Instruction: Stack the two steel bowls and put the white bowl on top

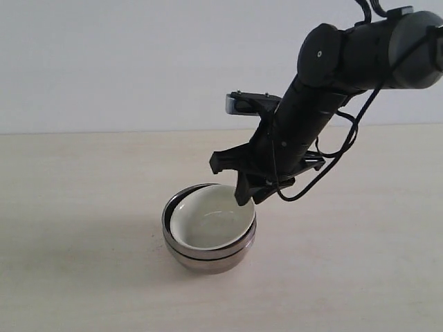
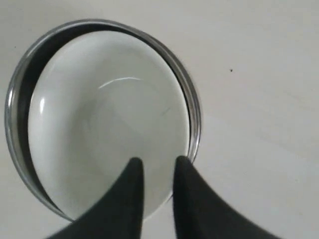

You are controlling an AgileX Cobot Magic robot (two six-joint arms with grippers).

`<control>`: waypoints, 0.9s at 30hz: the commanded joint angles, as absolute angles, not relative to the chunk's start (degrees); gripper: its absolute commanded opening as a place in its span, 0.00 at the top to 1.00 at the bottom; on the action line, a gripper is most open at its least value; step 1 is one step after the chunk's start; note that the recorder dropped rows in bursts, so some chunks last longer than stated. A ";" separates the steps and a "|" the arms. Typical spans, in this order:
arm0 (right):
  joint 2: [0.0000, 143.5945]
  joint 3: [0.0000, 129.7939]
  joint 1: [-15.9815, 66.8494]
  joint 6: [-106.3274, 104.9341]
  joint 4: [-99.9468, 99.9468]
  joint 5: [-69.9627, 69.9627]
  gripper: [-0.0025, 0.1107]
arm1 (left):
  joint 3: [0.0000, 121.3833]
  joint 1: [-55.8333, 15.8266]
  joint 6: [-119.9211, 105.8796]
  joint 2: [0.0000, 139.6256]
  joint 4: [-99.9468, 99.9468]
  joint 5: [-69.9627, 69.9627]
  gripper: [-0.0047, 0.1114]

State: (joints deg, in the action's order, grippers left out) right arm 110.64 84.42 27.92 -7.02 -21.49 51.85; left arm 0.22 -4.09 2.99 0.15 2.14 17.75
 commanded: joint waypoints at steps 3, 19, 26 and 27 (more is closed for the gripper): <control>109.28 84.72 27.92 -7.60 -18.79 52.94 0.98 | 0.00 -3.94 3.03 0.00 2.04 17.59 0.93; 112.73 84.62 27.92 -7.60 -19.02 51.46 0.98 | 0.00 -3.94 3.03 0.00 2.04 17.59 0.93; 112.14 84.62 27.96 -8.08 -19.17 51.00 0.98 | 0.00 -3.94 3.03 0.00 2.04 17.59 0.93; 111.90 84.62 27.96 -8.08 -18.94 51.00 0.98 | 0.00 -3.94 3.03 0.00 2.04 17.59 0.93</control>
State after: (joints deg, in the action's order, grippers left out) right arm 113.07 84.42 27.92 -7.45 -19.27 51.35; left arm 0.22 -4.09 2.99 0.15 2.14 17.75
